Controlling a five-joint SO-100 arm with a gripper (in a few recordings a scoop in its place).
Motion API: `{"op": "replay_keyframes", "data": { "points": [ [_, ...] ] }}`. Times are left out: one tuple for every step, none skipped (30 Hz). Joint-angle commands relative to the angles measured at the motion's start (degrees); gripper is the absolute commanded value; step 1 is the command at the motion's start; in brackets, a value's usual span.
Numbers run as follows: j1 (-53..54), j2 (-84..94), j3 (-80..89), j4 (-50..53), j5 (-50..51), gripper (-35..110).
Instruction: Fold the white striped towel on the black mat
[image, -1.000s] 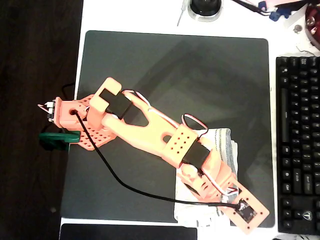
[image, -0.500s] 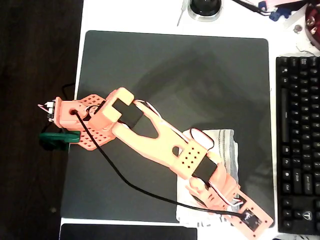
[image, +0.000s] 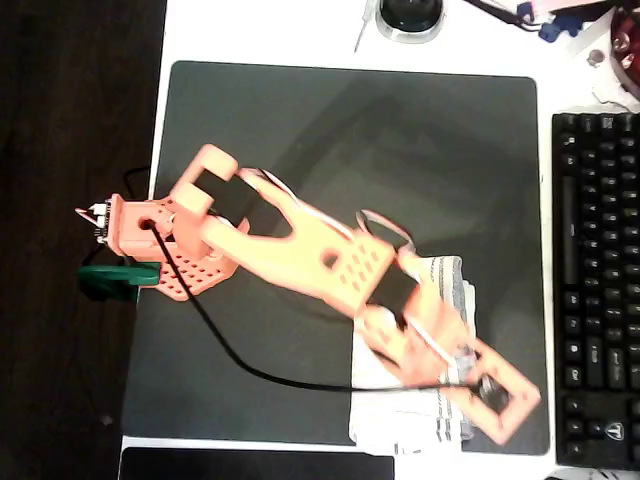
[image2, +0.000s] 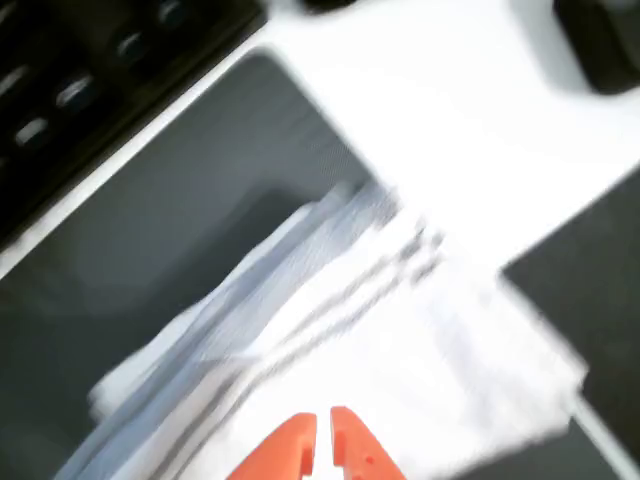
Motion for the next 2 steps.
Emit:
{"op": "replay_keyframes", "data": {
  "points": [
    [-3.16, 9.4, 3.08, 4.22, 0.97, 2],
    [-4.66, 10.9, 5.1, 4.57, 1.32, 2]
  ]
}}
